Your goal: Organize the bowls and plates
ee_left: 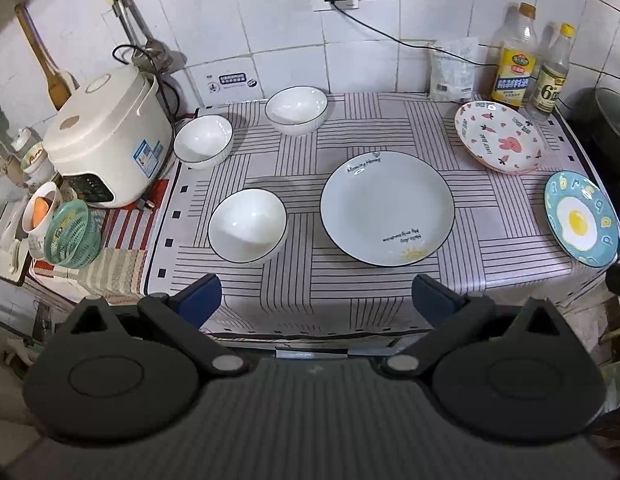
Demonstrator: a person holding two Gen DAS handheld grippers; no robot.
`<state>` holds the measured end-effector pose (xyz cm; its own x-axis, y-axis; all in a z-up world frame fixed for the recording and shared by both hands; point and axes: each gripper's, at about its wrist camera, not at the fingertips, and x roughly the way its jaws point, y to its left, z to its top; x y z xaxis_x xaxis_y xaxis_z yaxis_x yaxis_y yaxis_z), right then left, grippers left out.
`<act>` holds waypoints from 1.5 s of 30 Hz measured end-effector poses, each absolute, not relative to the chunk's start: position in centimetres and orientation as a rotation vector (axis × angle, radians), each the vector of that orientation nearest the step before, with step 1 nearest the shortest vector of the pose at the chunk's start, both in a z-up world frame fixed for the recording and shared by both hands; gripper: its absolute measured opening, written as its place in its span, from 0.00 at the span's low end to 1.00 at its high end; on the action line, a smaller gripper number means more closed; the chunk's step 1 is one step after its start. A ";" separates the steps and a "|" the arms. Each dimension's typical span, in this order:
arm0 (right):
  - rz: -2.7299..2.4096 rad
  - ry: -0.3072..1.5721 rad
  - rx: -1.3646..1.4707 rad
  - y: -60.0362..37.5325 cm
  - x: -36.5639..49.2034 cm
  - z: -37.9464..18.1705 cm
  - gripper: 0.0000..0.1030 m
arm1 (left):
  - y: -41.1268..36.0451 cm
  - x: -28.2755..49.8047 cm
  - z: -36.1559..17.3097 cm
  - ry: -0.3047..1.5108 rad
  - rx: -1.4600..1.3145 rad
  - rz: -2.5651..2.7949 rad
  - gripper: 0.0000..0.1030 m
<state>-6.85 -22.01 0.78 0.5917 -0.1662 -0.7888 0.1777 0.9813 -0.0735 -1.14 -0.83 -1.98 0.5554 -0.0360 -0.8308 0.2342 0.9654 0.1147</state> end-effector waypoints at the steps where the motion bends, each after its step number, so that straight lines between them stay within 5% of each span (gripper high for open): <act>1: -0.201 0.911 0.011 -22.0 -6.9 0.9 0.99 | -1.0 -1.3 -1.9 0.969 0.225 -0.166 1.00; 45: -0.240 0.849 0.105 -24.2 -6.5 0.2 0.99 | 1.5 1.1 -2.3 0.961 0.128 -0.103 1.00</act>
